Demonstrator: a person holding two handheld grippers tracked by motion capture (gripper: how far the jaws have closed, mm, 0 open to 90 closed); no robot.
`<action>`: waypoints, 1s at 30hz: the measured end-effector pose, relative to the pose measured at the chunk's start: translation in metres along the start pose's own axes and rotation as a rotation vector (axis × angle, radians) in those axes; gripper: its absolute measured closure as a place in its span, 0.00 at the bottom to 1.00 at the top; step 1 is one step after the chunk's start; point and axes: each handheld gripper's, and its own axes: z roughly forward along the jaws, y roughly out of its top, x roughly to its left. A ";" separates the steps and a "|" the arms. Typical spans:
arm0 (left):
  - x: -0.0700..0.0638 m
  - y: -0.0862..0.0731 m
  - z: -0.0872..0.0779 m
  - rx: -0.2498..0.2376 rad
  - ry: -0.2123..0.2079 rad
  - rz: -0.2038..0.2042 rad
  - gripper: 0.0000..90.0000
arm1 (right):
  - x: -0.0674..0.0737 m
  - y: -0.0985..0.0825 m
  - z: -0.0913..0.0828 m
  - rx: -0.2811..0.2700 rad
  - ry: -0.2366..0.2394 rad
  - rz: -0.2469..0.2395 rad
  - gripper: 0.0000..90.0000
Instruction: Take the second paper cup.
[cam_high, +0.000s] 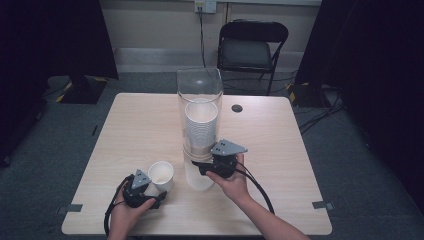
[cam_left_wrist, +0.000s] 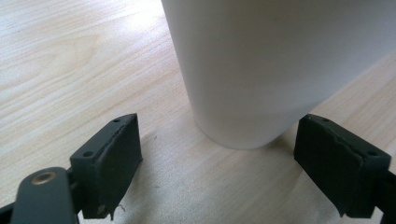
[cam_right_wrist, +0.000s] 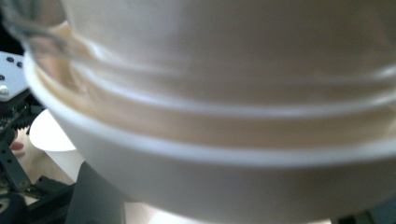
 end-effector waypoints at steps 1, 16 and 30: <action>-0.001 0.000 0.000 -0.002 -0.002 -0.011 0.16 | -0.001 -0.001 0.000 -0.003 -0.006 -0.013 0.40; 0.000 0.000 0.000 0.003 -0.003 -0.006 0.16 | -0.003 0.007 -0.004 -0.009 0.012 0.045 0.27; 0.000 0.000 0.000 0.008 -0.002 -0.004 0.16 | -0.007 -0.045 0.006 0.204 -0.013 0.000 0.41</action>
